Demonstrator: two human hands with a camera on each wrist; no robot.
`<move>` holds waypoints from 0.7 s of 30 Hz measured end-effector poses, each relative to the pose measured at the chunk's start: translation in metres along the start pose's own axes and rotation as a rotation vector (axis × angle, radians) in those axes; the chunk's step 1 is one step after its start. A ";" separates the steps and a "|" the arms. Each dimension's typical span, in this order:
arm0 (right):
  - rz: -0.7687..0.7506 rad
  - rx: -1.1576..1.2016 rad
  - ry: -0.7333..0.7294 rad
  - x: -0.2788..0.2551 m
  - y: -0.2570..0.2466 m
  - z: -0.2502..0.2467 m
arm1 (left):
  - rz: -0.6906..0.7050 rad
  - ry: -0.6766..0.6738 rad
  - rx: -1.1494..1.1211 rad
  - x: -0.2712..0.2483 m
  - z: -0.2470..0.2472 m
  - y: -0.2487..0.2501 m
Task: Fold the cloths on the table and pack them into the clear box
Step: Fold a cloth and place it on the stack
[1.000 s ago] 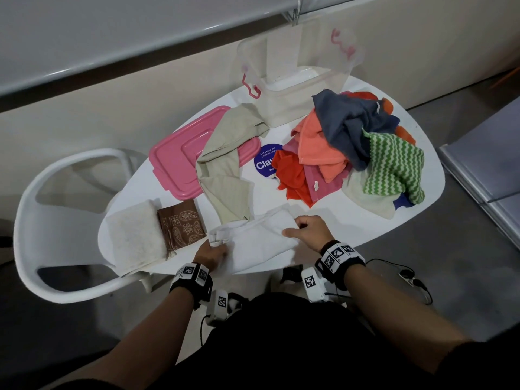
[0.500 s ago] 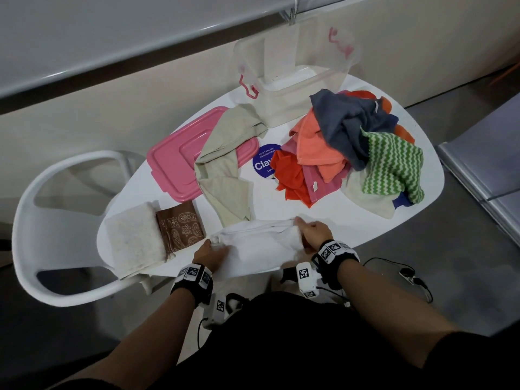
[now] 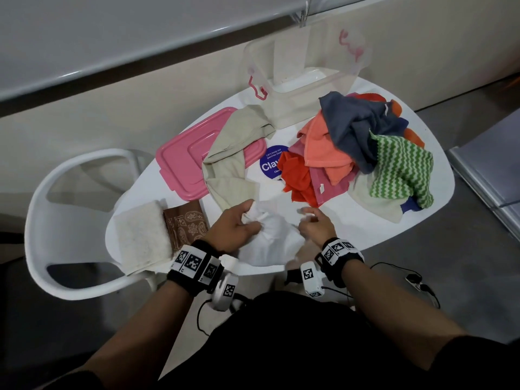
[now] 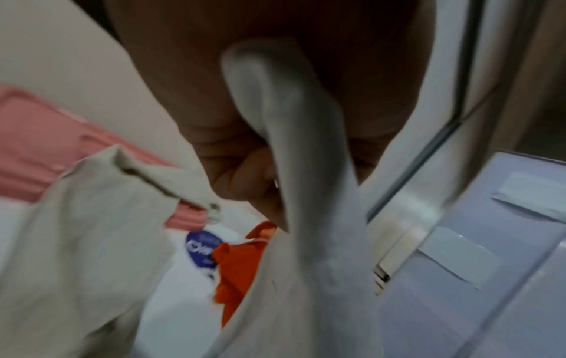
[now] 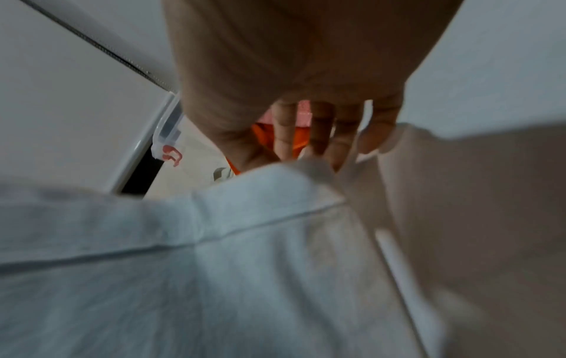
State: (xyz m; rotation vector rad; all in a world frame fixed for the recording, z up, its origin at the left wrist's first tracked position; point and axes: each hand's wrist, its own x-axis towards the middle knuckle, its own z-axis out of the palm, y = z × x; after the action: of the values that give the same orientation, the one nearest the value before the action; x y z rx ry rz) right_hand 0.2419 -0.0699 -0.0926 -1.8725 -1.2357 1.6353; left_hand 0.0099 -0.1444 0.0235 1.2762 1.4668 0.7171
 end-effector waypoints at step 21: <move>0.026 0.140 -0.546 -0.012 -0.016 -0.019 | -0.349 0.330 -0.369 -0.003 -0.023 -0.043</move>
State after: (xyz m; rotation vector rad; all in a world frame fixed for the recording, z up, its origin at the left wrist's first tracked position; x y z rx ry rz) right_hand 0.2543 -0.0659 -0.0682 -1.4063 -1.2475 2.2756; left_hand -0.0266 -0.1547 -0.0075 0.6199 1.6701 0.9374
